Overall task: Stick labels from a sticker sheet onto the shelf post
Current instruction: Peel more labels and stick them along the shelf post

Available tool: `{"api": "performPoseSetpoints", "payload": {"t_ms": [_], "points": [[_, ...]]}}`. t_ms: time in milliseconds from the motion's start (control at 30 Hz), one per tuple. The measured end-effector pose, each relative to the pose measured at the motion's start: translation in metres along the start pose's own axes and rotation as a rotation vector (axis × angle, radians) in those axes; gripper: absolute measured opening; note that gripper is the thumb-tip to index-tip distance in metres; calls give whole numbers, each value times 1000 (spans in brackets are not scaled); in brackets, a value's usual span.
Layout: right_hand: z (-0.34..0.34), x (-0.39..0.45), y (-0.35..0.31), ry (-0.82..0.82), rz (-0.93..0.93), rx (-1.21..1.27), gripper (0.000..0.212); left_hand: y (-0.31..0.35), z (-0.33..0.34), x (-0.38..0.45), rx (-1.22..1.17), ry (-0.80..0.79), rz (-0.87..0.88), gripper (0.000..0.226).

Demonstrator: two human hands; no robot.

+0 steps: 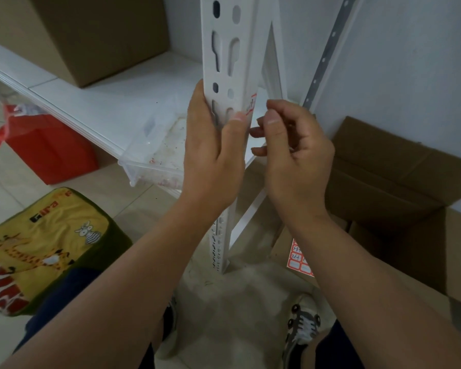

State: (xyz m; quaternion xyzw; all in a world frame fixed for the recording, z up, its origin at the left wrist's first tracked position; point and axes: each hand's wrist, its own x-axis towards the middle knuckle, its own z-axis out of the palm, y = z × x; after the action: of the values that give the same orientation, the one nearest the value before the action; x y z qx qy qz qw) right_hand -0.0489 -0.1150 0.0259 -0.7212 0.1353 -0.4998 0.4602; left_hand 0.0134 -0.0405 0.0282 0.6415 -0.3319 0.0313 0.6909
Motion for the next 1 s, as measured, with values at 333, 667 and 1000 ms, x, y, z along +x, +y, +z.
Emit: {"api": "performPoseSetpoints", "payload": {"t_ms": [333,667,1000], "points": [[-3,5,-17,-36,388,370,46,16,21,15,332,197,233,77],[-14,1,-11,-151,395,411,47,15,26,17,379,255,260,78],[-15,1,-10,-176,405,416,47,15,29,18,411,274,280,78]]}}
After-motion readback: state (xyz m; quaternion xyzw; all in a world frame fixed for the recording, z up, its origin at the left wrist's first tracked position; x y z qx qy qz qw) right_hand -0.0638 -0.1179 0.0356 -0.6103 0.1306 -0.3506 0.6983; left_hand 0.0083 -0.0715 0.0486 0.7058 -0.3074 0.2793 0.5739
